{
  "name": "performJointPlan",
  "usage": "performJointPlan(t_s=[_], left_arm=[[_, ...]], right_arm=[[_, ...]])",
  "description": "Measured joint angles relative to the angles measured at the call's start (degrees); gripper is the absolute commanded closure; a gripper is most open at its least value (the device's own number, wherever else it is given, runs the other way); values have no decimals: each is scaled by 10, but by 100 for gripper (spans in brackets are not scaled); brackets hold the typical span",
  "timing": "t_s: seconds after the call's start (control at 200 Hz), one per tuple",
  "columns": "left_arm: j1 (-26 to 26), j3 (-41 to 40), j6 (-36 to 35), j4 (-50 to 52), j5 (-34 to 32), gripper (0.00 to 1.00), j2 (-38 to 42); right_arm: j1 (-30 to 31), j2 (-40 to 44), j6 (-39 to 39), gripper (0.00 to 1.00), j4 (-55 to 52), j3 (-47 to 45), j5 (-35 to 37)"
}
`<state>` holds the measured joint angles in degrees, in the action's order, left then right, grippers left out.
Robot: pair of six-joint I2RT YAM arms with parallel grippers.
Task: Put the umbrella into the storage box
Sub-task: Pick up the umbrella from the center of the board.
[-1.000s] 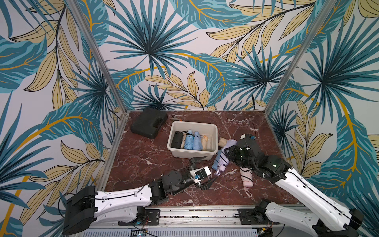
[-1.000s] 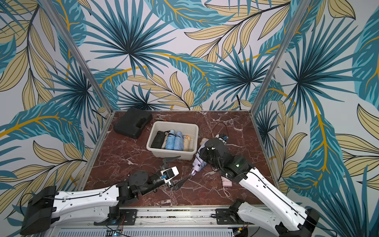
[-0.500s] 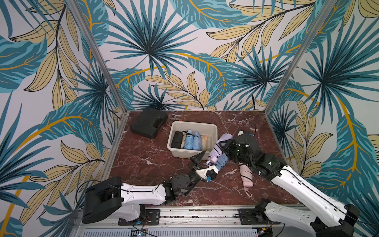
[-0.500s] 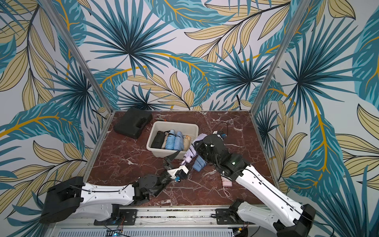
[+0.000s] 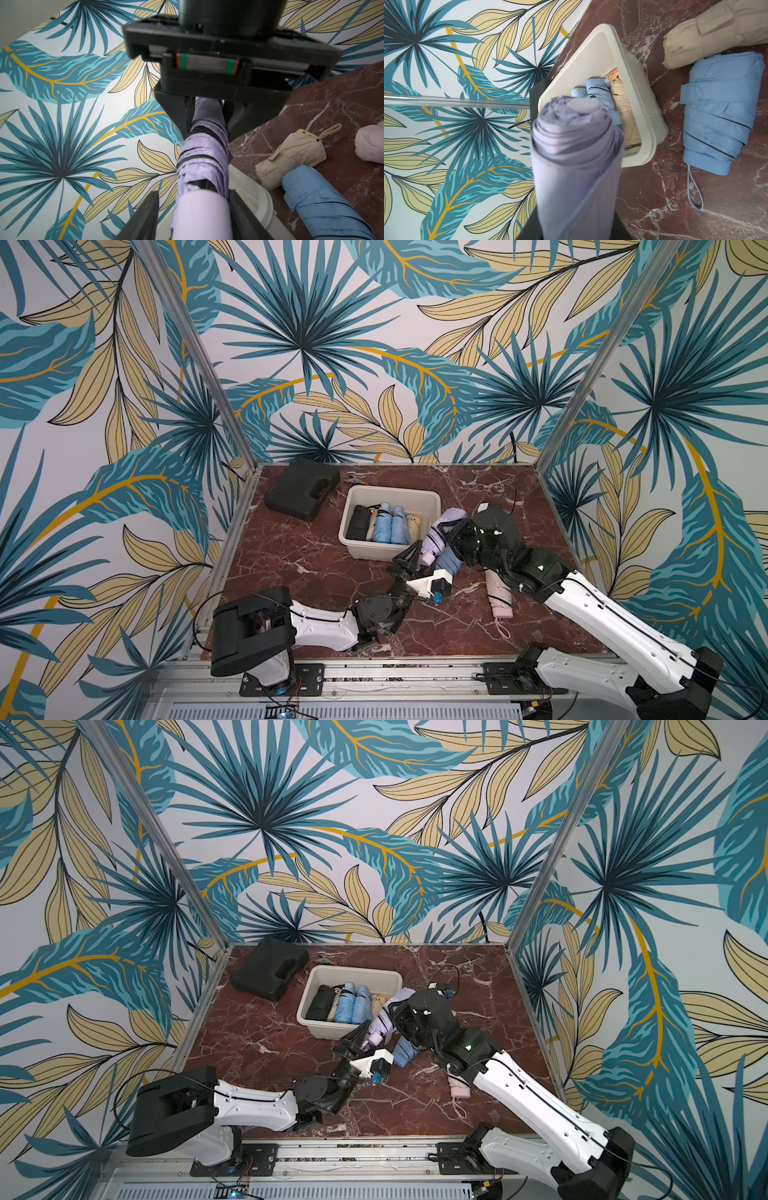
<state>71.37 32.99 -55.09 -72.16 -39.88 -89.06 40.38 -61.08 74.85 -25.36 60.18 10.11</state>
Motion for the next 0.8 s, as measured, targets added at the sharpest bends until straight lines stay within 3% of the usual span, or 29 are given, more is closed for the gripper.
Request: performJointPlan(t_s=[0.165, 0.386, 0.441, 0.526, 0.606, 0.671, 0.801], left_arm=[[-6, 0, 11, 9, 5, 68, 2], [-16, 0, 41, 63, 26, 75, 30], [-19, 1, 51, 82, 33, 78, 40], [-24, 1, 71, 116, 40, 87, 57], [-32, 3, 94, 163, 48, 97, 75], [-40, 5, 118, 211, 56, 100, 91], [-61, 13, 183, 325, 87, 100, 135]], right_arm=[[0, 0, 3, 84, 9, 0, -1], [0, 0, 6, 82, 11, 0, -2], [0, -1, 6, 71, 11, 0, -2], [0, -5, 6, 38, 13, 0, -4], [0, -11, -11, 17, 13, 0, -5], [0, -12, -28, 9, 11, 0, -2], [0, -7, -75, 4, 2, 0, 18]])
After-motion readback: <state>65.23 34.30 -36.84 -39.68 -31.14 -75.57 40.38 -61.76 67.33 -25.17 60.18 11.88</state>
